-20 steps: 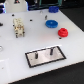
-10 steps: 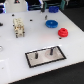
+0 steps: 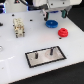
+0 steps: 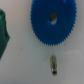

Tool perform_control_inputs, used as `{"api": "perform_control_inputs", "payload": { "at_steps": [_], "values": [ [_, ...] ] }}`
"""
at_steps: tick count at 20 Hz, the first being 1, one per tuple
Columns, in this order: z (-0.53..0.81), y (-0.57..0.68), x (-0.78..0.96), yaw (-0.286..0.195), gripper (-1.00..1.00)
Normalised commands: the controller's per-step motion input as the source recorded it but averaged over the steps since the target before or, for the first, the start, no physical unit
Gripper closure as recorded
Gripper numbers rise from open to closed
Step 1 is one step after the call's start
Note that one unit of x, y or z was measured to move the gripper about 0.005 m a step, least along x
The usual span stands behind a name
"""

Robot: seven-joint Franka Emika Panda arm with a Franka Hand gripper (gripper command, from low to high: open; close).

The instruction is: Insert the blue gear onto the right peg, followed by the red gear

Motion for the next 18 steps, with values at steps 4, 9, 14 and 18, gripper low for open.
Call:
{"api": "perform_control_inputs", "payload": {
  "at_steps": [4, 9, 14, 18],
  "values": [
    [-0.53, 0.0, -0.27, 0.0, -1.0],
    [-0.46, -0.07, -0.33, 0.0, 1.0],
    [-0.31, -0.02, -0.27, 0.0, 1.0],
    [0.03, 0.01, 0.06, 0.0, 1.0]
  ]
}}
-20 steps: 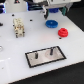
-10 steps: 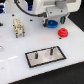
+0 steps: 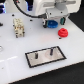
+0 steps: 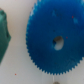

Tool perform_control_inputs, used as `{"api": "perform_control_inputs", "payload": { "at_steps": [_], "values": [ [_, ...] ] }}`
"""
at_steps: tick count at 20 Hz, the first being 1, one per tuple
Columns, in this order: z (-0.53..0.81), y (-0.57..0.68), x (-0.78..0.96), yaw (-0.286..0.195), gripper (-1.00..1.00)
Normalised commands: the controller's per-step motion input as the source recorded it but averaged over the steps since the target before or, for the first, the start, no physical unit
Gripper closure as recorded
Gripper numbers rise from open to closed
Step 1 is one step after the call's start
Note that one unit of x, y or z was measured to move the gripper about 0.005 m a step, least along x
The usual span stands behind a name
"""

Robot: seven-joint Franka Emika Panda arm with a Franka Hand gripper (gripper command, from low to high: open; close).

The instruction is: Insert the blue gear onto the right peg, followed by the red gear

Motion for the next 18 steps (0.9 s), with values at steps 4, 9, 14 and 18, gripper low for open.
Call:
{"api": "perform_control_inputs", "payload": {
  "at_steps": [4, 9, 14, 18],
  "values": [
    [-0.01, 0.0, -0.04, 0.0, 1.0],
    [0.05, 0.0, 0.05, 0.0, 1.0],
    [0.48, 0.0, 0.34, 0.0, 1.0],
    [0.51, -0.01, 0.48, 0.0, 1.0]
  ]
}}
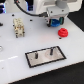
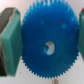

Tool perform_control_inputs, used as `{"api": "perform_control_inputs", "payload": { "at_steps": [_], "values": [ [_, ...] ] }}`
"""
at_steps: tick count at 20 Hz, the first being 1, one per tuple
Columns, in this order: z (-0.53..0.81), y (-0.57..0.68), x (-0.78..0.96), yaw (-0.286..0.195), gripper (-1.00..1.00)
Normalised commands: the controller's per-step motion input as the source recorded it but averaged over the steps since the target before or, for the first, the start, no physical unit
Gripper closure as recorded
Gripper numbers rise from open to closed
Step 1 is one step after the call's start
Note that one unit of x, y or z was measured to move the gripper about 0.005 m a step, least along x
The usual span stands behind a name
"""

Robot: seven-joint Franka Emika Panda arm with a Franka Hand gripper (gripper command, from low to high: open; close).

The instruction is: Insert the blue gear onto the right peg, followed by the red gear

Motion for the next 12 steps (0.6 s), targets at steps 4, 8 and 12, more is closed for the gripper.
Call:
{"api": "perform_control_inputs", "payload": {
  "at_steps": [4, 8, 12],
  "values": [
    [0.51, -0.12, 0.65, 0.0, 1.0],
    [0.52, -0.18, 0.75, 0.0, 1.0],
    [0.49, -0.19, 0.82, 0.0, 1.0]
  ]
}}
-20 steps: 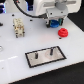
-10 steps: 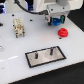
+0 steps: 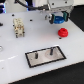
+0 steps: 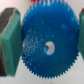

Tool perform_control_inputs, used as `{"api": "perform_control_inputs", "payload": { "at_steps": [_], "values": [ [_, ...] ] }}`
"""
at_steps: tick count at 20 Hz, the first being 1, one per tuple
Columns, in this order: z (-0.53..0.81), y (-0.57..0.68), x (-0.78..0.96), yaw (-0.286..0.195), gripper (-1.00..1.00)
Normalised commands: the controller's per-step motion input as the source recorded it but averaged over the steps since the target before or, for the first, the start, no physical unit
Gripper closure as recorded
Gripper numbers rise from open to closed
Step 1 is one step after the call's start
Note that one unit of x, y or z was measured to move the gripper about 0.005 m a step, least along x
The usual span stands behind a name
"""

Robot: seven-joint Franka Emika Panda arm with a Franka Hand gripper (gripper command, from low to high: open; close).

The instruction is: Insert the blue gear onto the right peg, followed by the red gear

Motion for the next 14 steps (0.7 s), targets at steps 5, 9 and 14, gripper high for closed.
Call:
{"api": "perform_control_inputs", "payload": {
  "at_steps": [5, 9, 14],
  "values": [
    [0.46, -0.23, 0.84, 0.0, 1.0],
    [0.43, -0.32, 0.8, 0.0, 1.0],
    [0.36, -0.3, 0.82, 0.0, 1.0]
  ]
}}
